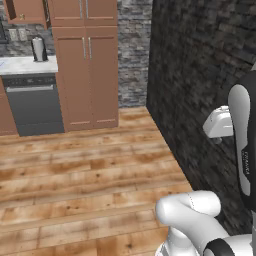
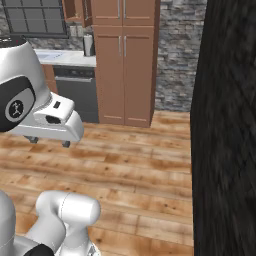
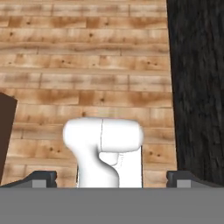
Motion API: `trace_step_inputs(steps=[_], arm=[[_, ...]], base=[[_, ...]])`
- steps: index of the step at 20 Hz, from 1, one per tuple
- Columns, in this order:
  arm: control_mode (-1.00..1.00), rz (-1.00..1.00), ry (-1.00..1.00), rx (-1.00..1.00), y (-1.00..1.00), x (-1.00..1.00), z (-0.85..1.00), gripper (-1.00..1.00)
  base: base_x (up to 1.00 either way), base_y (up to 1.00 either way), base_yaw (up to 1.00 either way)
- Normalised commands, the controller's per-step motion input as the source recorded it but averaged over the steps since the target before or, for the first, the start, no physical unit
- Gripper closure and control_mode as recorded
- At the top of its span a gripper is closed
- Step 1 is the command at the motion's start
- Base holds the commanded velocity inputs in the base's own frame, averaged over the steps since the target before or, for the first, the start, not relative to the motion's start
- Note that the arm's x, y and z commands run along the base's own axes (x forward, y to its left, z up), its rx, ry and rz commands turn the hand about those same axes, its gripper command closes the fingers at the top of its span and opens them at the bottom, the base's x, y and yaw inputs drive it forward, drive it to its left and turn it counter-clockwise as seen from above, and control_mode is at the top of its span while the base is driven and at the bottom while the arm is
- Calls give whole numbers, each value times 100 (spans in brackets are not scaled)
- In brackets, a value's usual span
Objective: Get the candle and the beer from the cabinet and move them to the dining counter.
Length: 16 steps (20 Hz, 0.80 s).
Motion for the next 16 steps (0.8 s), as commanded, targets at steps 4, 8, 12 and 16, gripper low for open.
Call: trace_step_inputs(steps=[4, 8, 12, 16], arm=[[100, 0, 0, 0, 0, 0, 0, -100], [100, 0, 0, 0, 0, 0, 0, -100], [100, 0, 0, 0, 0, 0, 0, -100], [100, 0, 0, 0, 0, 0, 0, -100]], base=[[100, 0, 8], [100, 10, 11], [100, 47, 12], [100, 69, 7]])
